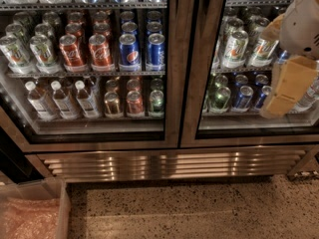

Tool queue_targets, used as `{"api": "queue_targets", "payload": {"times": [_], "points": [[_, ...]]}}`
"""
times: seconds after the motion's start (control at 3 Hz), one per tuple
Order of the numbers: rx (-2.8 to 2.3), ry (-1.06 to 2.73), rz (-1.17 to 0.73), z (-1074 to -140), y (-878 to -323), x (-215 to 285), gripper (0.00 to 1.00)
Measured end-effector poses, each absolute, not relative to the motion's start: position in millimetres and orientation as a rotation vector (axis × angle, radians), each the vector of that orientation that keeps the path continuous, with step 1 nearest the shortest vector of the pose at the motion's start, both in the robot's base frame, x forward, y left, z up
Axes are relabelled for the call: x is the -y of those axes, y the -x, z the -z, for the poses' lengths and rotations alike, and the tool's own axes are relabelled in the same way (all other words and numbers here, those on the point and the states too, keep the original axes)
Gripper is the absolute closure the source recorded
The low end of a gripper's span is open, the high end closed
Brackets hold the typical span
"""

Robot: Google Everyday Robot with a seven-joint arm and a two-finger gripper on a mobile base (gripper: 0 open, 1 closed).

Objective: Open left fridge door

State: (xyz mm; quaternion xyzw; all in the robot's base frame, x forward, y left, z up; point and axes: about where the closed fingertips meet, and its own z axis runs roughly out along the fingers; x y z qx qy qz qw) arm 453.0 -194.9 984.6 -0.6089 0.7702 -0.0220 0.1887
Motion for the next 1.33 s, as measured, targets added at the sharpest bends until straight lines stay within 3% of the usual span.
{"api": "queue_targets", "payload": {"times": [0.33, 1.0, 1.33], "points": [[-2.015, 1.733, -0.041, -1013, -480, 139, 0.00], [-1.981, 1.686, -0.119, -1011, -500, 122, 0.00], [-1.914, 1.676, -0.208, -1012, -522, 85, 0.00]]}}
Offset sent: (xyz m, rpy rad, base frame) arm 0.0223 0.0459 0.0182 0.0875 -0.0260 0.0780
